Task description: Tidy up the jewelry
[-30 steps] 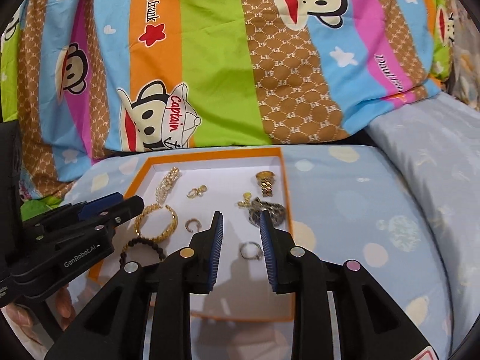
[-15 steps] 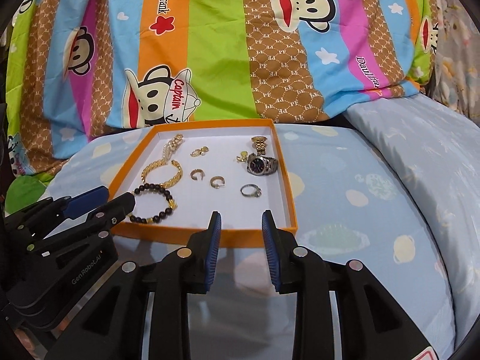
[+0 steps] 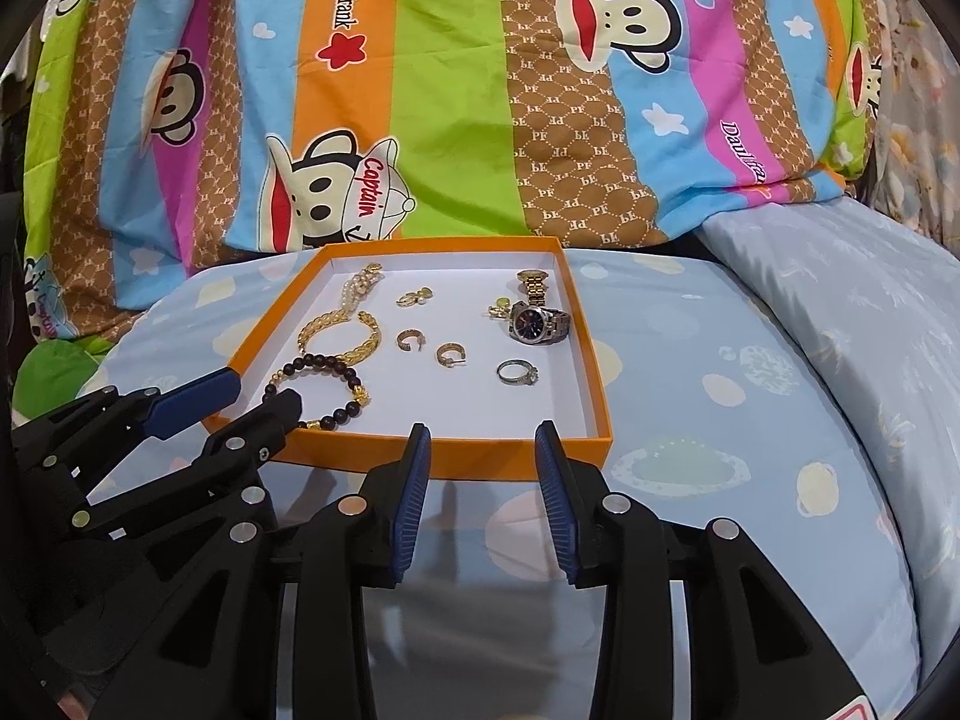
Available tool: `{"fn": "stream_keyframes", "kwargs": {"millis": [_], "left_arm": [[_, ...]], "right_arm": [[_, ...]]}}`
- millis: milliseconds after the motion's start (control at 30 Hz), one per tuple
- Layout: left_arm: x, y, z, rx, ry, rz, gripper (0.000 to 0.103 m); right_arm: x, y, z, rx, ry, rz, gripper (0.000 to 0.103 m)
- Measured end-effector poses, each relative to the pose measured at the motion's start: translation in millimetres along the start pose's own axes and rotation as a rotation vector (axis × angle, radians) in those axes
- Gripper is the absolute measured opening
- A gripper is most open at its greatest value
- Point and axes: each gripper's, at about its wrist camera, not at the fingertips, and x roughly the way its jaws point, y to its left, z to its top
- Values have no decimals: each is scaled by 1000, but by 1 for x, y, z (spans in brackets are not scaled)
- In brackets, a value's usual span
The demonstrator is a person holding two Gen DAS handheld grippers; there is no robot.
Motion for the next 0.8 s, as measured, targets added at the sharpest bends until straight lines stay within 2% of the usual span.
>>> {"fn": "stream_keyframes", "kwargs": {"millis": [367, 800], "left_arm": [[1, 0, -1, -4, 0, 26, 40], [1, -3, -1, 9, -1, 53, 41]], "right_arm": [[1, 0, -1, 1, 0, -5, 37], [1, 2, -2, -2, -3, -35, 37]]}}
